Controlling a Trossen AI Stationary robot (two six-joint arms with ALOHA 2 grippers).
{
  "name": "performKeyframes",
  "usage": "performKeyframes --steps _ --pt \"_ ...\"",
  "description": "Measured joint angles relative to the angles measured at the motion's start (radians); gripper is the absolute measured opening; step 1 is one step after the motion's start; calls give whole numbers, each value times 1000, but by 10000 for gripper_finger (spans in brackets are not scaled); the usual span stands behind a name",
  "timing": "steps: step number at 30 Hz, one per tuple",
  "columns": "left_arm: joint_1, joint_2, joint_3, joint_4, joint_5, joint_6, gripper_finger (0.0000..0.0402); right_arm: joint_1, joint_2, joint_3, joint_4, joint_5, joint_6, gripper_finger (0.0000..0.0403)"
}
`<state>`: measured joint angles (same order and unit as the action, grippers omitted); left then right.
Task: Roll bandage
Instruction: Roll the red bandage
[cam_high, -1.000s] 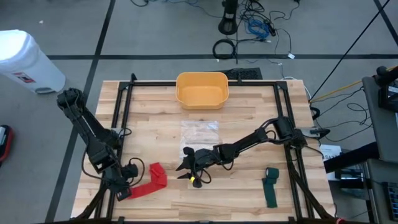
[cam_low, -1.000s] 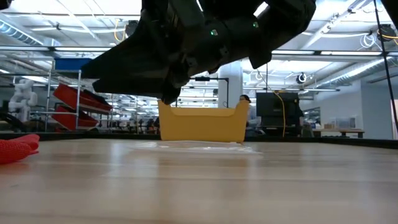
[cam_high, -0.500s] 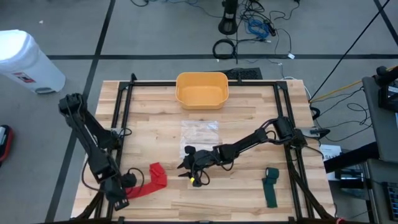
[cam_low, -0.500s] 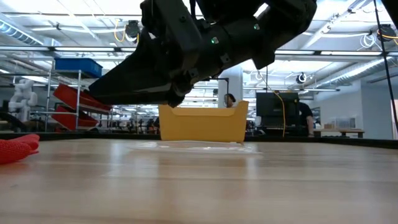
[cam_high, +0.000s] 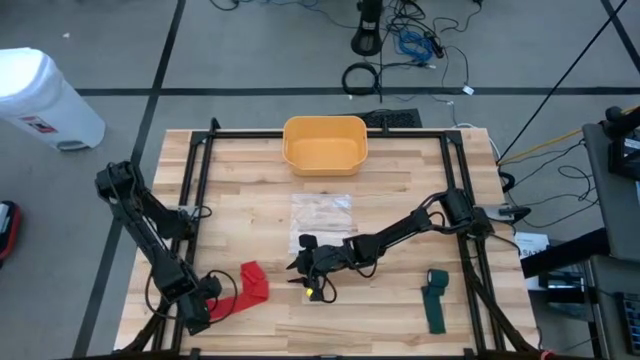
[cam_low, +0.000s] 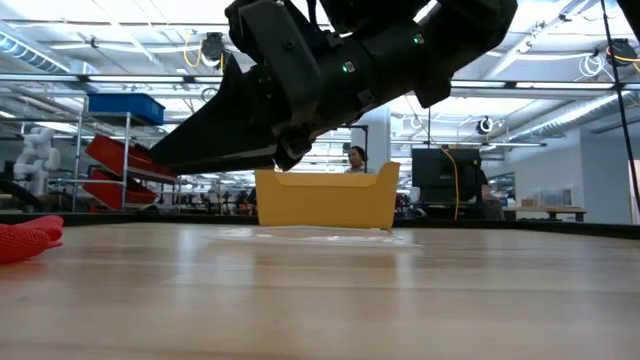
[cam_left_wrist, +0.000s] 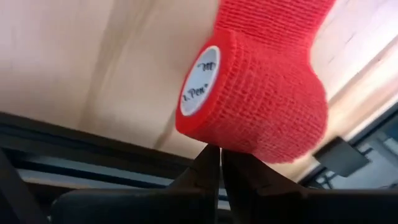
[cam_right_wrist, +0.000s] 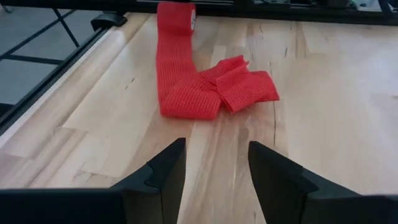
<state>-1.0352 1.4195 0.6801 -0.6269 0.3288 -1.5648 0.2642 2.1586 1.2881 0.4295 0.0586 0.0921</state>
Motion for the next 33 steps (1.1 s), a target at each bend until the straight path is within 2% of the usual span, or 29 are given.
performKeyframes --steps 8,10,15,17,20,25,33 --pt "58 18 1 -66 -102 138 24 0 -39 -1 -102 66 -27 160" --pt "75 16 -2 -100 -156 166 24 0 -58 -1 -133 75 -34 160" --pt "124 19 -5 -110 -365 267 24 3 -107 -1 -182 78 -60 160" --pt "154 19 -5 -105 -398 313 24 3 -127 -5 -222 84 -64 160" --pt "189 16 -5 -119 -402 343 24 8 -154 -26 -255 133 -63 160" --pt "205 -19 8 -151 -380 312 24 9 -193 -81 -245 153 -47 160" --pt "120 -65 222 -481 -438 173 5 6 -201 -164 -99 152 -40 160"
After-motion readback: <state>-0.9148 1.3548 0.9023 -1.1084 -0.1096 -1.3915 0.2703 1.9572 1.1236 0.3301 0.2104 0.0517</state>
